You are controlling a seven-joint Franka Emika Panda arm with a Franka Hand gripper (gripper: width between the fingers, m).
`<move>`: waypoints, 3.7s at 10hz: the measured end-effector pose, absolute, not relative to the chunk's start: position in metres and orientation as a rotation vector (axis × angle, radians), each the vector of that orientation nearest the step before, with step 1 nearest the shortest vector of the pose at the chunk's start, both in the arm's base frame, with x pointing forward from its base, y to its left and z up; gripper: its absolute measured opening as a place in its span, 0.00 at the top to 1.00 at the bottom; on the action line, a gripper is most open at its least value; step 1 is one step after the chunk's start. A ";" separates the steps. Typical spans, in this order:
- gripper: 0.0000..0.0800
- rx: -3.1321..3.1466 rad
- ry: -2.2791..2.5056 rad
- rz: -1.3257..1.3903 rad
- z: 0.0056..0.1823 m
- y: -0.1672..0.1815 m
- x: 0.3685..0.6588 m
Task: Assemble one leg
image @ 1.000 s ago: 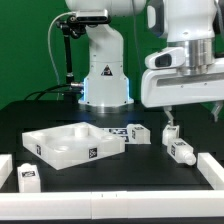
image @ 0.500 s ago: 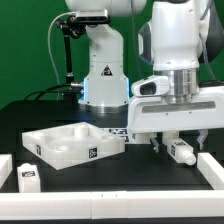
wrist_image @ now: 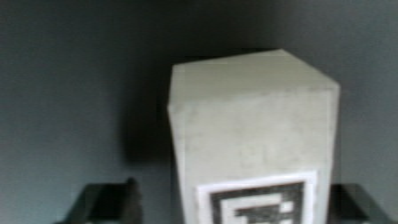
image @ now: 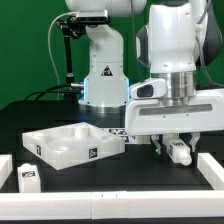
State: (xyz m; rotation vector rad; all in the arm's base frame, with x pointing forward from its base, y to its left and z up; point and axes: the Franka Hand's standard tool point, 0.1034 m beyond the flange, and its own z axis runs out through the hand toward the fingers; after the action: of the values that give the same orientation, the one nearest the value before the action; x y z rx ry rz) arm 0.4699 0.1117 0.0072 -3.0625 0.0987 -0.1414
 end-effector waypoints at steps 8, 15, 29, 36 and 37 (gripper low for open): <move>0.65 -3.046 0.117 -0.144 0.013 0.169 0.419; 0.32 -3.049 0.101 -0.128 0.009 0.171 0.417; 0.19 -3.053 -0.369 -0.181 0.085 0.004 0.478; 0.19 -3.044 -0.674 -0.230 0.080 -0.004 0.469; 0.19 -3.039 -0.643 -0.199 0.083 -0.002 0.468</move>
Offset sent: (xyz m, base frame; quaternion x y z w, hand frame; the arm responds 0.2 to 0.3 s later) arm -0.0283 0.0508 0.0248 0.0050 -0.0095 0.0579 0.9983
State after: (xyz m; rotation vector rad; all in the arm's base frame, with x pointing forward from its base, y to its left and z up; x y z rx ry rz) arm 0.4676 -0.0025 0.0834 -3.0386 -0.6425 -0.1995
